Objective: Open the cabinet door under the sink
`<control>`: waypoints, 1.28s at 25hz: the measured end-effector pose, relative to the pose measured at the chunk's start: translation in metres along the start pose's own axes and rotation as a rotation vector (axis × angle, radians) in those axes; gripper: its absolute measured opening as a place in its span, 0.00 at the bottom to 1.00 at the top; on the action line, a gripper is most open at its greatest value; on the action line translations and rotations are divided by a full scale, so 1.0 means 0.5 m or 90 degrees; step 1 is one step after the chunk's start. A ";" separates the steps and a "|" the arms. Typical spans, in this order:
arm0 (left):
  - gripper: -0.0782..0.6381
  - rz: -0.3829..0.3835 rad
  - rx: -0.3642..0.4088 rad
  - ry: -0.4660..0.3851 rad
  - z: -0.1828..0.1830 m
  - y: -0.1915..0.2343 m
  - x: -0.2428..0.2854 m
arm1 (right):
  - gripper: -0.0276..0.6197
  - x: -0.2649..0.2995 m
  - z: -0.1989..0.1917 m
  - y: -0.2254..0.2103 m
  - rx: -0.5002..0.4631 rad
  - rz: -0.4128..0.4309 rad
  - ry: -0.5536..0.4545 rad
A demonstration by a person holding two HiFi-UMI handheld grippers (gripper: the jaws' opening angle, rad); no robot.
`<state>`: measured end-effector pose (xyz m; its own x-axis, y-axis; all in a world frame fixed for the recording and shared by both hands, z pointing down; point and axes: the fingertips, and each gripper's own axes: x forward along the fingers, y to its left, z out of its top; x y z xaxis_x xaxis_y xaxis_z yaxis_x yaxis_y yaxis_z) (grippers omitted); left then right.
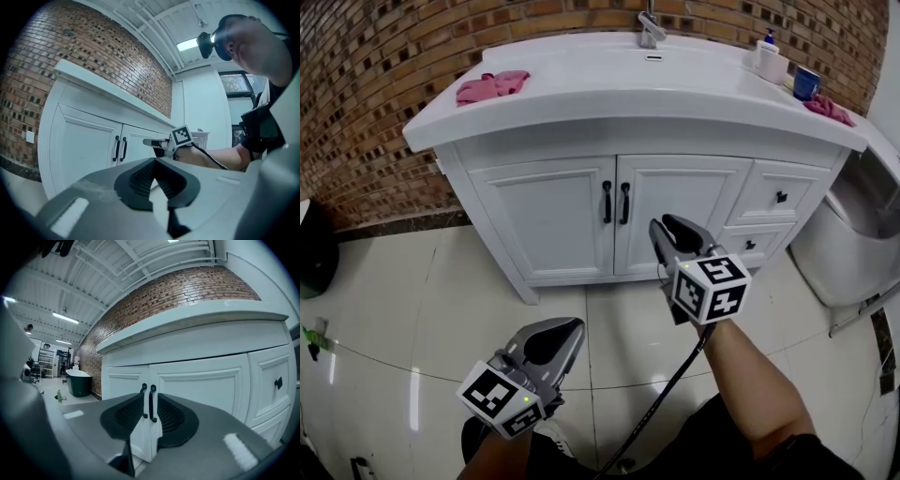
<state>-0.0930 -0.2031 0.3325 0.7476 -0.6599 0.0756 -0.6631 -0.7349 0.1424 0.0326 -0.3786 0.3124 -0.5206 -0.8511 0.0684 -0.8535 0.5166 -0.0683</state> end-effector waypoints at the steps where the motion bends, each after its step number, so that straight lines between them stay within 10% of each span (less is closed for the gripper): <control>1: 0.12 -0.003 -0.002 0.006 -0.008 0.003 0.004 | 0.19 0.013 -0.002 0.003 -0.002 0.005 0.001; 32: 0.12 0.012 -0.025 0.048 -0.072 0.095 0.040 | 0.12 0.206 -0.078 -0.004 -0.024 -0.020 0.011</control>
<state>-0.1081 -0.2454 0.3764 0.7365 -0.6589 0.1526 -0.6763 -0.7147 0.1782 -0.0205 -0.4636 0.3587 -0.4939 -0.8652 0.0865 -0.8693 0.4934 -0.0290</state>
